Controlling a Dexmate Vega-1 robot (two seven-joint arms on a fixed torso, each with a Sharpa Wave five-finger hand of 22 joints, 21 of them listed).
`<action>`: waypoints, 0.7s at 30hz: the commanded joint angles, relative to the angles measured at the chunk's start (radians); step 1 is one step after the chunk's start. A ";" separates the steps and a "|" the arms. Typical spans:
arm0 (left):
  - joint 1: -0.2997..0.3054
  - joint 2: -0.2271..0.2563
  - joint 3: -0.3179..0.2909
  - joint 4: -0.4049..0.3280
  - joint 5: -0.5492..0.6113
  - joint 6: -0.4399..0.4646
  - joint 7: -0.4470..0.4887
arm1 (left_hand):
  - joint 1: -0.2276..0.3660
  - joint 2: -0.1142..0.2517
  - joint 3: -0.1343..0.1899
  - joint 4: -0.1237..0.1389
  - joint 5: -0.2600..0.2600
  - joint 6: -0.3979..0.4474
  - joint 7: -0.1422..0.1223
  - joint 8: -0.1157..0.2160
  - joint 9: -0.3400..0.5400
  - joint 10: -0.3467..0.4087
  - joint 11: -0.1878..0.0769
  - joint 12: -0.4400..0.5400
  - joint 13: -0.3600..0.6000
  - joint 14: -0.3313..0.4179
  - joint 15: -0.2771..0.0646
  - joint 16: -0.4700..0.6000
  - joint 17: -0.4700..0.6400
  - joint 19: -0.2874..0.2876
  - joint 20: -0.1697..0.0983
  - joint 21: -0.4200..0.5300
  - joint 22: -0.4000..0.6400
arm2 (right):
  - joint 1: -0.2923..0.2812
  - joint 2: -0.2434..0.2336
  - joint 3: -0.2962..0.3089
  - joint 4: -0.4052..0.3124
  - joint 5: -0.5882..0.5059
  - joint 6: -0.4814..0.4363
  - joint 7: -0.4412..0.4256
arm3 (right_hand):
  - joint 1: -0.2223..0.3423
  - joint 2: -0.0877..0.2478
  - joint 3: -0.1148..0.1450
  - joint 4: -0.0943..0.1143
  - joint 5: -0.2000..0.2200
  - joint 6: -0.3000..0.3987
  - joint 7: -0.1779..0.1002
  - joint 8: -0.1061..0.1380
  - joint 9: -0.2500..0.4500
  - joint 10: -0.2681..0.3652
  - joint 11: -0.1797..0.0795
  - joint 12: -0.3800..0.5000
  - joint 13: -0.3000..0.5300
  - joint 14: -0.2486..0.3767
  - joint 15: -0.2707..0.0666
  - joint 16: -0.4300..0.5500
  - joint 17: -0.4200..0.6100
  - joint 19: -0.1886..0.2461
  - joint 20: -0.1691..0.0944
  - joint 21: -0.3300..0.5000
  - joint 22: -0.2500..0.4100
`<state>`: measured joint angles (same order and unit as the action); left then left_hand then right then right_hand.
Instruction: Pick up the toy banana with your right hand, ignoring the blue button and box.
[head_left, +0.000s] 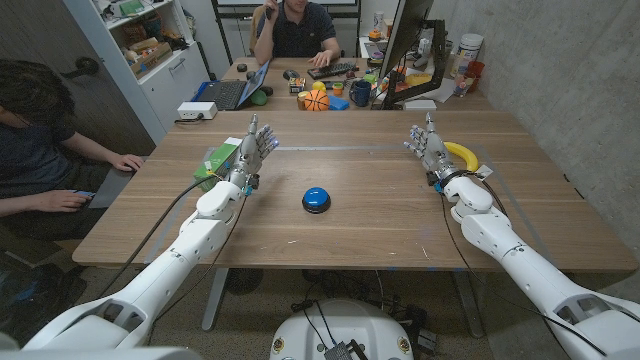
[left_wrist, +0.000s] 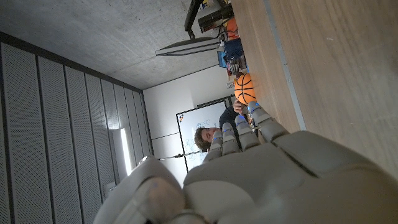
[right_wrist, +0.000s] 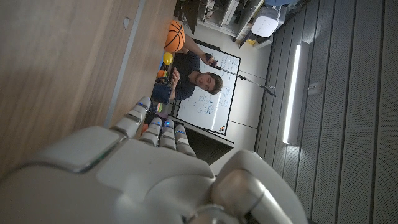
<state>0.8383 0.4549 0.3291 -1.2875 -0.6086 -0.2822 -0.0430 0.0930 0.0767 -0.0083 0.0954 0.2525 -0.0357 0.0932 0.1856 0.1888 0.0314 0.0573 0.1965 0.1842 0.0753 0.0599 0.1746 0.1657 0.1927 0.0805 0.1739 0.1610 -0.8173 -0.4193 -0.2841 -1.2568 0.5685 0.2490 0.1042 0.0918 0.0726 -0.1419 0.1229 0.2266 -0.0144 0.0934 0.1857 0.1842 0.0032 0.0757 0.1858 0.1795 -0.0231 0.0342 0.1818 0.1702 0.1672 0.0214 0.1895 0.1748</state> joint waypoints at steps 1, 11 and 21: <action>0.006 -0.100 -0.105 0.014 0.102 0.037 -0.056 | 0.011 0.001 0.001 0.007 0.004 -0.002 0.006 0.007 0.003 -0.002 0.007 0.007 0.004 0.009 -0.001 0.004 0.002 0.006 -0.001 0.006 0.005 | 0.001 0.194 0.229 0.029 -0.224 -0.085 0.153 | 0.009 -0.002 -0.008 -0.002 0.006 0.000 0.007 0.006 0.004 0.000 0.003 0.006 0.004 0.000 0.007 0.005 0.001 0.006 0.001 0.005 0.004; 0.009 -0.156 -0.170 0.022 0.162 0.058 -0.097 | 0.011 0.002 0.001 0.007 0.003 -0.003 0.007 0.007 0.003 -0.002 0.008 0.007 0.004 0.008 -0.001 0.004 0.002 0.006 0.000 0.007 0.005 | 0.008 0.300 0.361 0.033 -0.368 -0.112 0.235 | 0.011 -0.001 -0.008 -0.002 0.006 0.000 0.005 0.006 0.004 0.001 0.003 0.007 0.004 0.002 0.005 0.006 0.001 0.007 0.002 0.006 0.004; 0.010 -0.188 -0.206 0.032 0.192 0.066 -0.126 | 0.012 0.002 0.001 0.007 0.003 -0.003 0.006 0.007 0.003 -0.003 0.008 0.007 0.004 0.008 -0.001 0.005 0.002 0.006 0.000 0.007 0.005 | 0.012 0.338 0.425 0.010 -0.478 -0.131 0.242 | 0.022 0.007 -0.004 -0.006 0.007 0.005 -0.021 0.008 0.004 0.013 -0.012 0.011 0.005 0.015 -0.002 0.010 0.001 0.013 0.004 0.008 0.005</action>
<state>0.8467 0.3091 0.1692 -1.2675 -0.4566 -0.2249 -0.1319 0.0930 0.0767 -0.0083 0.0953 0.2525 -0.0358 0.0930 0.1855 0.1886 0.0314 0.0572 0.1965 0.1840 0.0753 0.0599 0.1745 0.1655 0.1926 0.0804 0.1739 0.1609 -0.8086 -0.1439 0.0519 -1.2289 0.2154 0.1441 0.3143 0.0996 0.0805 -0.1419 0.1229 0.2266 -0.0121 0.0834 0.1857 0.1840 0.0114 0.0676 0.1864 0.1793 -0.0190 0.0299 0.1818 0.1702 0.1707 0.0251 0.1895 0.1747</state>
